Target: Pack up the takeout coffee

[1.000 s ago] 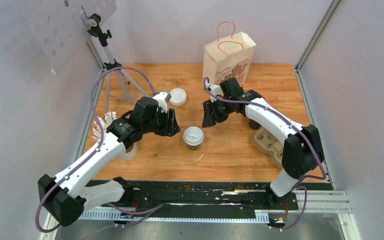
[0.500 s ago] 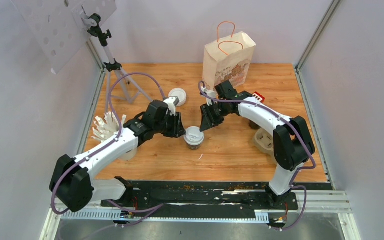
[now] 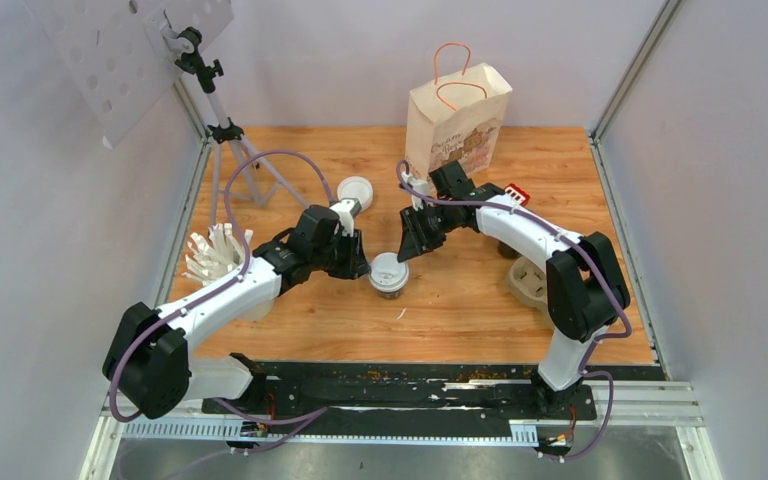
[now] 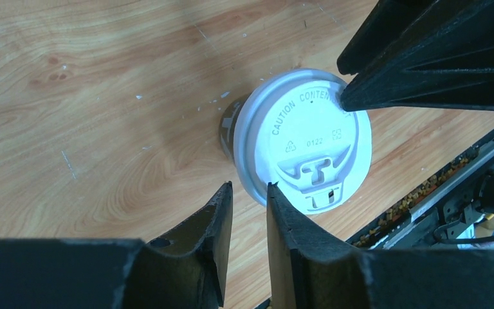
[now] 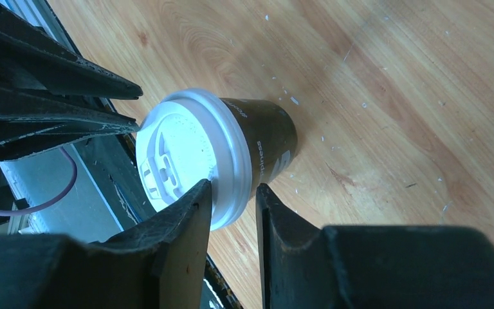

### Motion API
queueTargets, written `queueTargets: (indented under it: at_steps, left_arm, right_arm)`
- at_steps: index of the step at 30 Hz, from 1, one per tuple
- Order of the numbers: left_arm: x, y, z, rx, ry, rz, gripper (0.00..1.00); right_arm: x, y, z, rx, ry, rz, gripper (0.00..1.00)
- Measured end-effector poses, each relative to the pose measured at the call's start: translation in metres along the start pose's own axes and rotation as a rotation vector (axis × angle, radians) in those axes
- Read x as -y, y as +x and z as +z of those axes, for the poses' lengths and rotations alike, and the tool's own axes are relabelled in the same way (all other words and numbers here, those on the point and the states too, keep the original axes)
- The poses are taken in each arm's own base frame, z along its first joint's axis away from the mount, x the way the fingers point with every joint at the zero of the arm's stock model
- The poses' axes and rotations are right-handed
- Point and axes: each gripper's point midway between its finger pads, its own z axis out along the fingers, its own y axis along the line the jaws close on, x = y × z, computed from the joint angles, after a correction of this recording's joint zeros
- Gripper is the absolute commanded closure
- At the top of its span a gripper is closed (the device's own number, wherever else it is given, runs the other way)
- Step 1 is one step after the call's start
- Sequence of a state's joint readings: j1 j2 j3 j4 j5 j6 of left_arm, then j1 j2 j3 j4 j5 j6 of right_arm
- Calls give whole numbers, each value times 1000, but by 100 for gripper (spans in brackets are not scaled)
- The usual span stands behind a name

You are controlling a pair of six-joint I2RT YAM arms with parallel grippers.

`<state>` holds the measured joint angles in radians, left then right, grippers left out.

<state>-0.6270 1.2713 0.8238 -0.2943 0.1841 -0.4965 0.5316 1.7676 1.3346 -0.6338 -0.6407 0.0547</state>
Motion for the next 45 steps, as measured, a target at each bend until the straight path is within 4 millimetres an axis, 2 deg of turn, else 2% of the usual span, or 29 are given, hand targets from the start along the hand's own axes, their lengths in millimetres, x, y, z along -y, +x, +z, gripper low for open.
queueTargets:
  at_steps: [12,17,22,29,35,40,45]
  left_arm:
    - [-7,13,8,-46,-15,4,63]
    - [-8,15,10,-54,-18,2,62]
    - [-10,16,8,-56,-28,-3,56]
    - [-6,3,-3,-13,-41,-17,53]
    - [3,-15,-9,31,-25,-12,52]
    - [5,-14,-3,19,-9,-8,52]
    - [9,-13,4,5,22,-2,51]
  right_arm:
    - [0,3,5,10,-23,13,73]
    - [1,3,6,12,-26,16,72]
    - [0,3,5,12,-29,16,68]
    - [2,6,5,1,-19,25,56]
    - [4,8,3,-8,3,37,54]
    - [4,12,-4,-16,35,59,53]
    - [-4,6,-16,17,50,57,52]
